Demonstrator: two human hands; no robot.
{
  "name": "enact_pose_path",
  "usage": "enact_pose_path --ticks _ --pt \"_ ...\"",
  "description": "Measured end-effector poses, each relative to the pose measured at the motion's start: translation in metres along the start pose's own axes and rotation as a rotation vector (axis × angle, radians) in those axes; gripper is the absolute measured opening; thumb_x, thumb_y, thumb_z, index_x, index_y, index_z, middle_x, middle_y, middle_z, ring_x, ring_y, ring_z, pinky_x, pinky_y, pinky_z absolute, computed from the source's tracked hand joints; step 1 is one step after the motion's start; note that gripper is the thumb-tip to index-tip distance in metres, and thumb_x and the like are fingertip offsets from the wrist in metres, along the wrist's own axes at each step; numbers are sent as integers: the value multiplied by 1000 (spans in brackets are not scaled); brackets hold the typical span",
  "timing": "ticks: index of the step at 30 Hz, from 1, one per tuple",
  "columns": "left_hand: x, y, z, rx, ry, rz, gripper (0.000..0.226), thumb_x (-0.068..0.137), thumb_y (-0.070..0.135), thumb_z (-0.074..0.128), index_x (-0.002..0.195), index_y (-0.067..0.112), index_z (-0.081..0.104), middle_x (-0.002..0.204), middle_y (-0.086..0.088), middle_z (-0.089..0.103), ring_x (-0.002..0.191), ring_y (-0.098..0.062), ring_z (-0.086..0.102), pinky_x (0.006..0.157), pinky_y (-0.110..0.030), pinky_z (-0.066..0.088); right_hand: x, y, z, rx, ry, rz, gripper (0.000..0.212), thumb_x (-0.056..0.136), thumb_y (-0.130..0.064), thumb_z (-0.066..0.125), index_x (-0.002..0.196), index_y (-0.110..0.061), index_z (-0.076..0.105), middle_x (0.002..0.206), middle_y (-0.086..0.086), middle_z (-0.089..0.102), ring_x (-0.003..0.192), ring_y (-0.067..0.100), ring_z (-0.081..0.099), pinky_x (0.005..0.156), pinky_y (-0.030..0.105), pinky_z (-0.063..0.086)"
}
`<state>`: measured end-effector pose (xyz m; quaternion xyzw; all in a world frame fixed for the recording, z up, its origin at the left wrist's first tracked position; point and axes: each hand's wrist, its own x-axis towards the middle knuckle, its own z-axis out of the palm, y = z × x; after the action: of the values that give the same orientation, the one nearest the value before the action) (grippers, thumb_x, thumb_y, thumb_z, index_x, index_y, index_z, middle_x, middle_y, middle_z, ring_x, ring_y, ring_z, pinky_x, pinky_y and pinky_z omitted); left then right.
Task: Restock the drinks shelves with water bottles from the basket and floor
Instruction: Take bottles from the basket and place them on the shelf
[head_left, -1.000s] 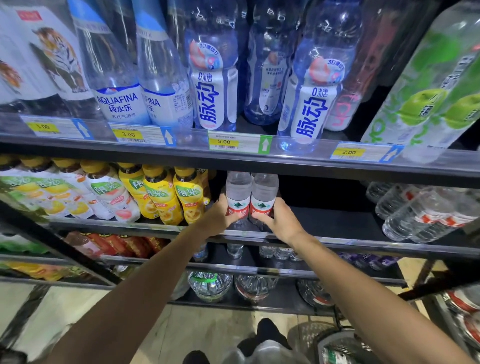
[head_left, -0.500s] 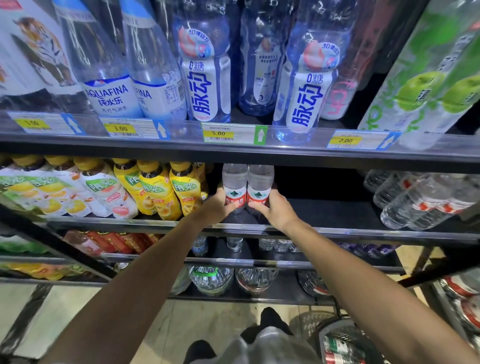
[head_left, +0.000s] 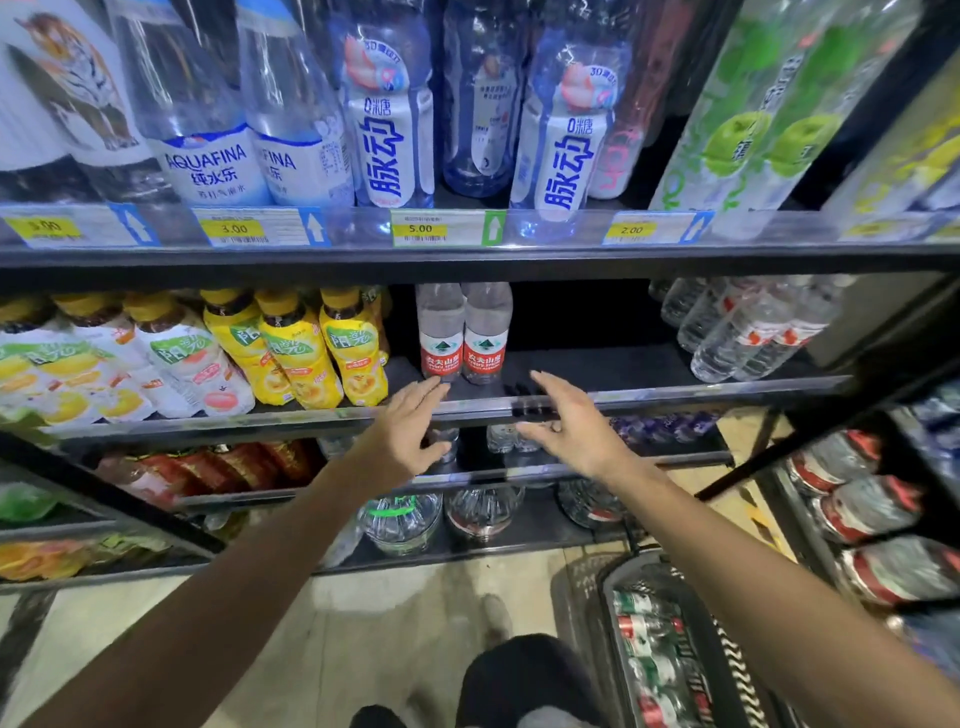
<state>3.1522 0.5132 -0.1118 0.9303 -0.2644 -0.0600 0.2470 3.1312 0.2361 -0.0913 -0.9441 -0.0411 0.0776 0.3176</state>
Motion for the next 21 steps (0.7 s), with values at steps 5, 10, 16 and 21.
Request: enact_pose_path --ticks 5,10,16,21 --pt "-12 22 18 324 -150 159 81 95 64 45 160 20 24 168 1 18 155 -28 15 126 -43 11 -76 21 2 -136 26 -62 75 96 -44 66 158 -20 33 164 1 31 154 20 22 126 38 20" --pt "-22 63 44 425 -292 184 82 96 63 48 162 24 17 170 2 10 158 -28 3 128 -46 0 -146 57 10 -146 -7 35 79 96 -50 63 160 -21 27 167 0 26 154 20 19 126 34 17" --pt "-34 152 105 501 -456 301 82 97 67 43 162 24 17 170 3 13 157 -29 4 127 -46 0 -255 126 6 -169 11 211 84 96 -61 56 161 -20 22 168 5 21 155 23 18 126 36 18" --pt "-52 260 194 485 -602 404 78 99 65 39 162 25 16 170 1 14 157 -27 7 127 -47 1 -399 206 -6 -65 25 453 85 95 -63 54 161 -18 24 168 5 22 154 22 20 126 34 18"
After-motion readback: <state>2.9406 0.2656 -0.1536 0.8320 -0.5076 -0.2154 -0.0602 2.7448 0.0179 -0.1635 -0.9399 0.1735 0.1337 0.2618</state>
